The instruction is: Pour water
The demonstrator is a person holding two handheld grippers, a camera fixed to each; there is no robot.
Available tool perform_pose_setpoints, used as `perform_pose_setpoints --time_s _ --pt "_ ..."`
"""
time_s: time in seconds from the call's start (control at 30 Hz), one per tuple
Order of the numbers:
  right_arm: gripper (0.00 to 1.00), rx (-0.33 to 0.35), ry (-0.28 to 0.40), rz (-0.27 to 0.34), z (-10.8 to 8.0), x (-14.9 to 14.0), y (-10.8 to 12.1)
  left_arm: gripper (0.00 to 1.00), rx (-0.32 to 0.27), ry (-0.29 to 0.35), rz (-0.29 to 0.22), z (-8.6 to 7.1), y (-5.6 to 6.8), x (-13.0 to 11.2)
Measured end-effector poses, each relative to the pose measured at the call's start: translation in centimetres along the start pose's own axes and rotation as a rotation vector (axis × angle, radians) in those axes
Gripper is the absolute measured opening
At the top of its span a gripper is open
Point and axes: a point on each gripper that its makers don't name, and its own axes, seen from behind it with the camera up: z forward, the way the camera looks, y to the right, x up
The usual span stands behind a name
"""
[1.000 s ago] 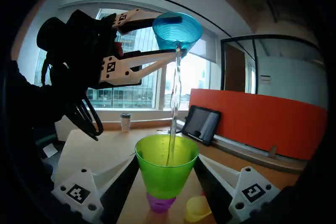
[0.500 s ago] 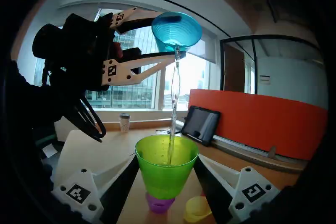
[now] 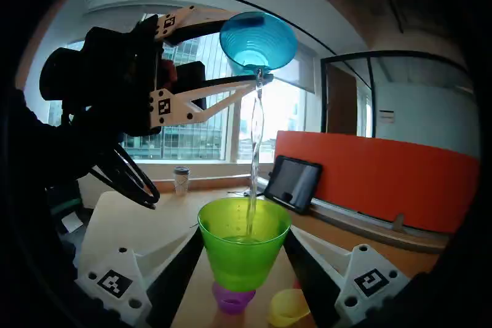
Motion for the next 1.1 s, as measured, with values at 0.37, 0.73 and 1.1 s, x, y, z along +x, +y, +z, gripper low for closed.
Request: perform_pose_setpoints --time_s 0.37,0.73,1.1 --pt "0.89 -0.002 0.004 0.007 0.0 -0.1 0.3 0.85 0.021 0.017 0.095 -0.3 -0.3 1.0" --pt "0.89 -0.005 0.007 0.008 -0.1 0.0 0.4 0.85 0.024 0.013 0.117 -0.3 0.2 1.0" --pt "0.89 -0.008 0.010 0.010 -0.2 0.1 0.6 0.85 0.027 0.018 0.083 -0.5 0.4 1.3"
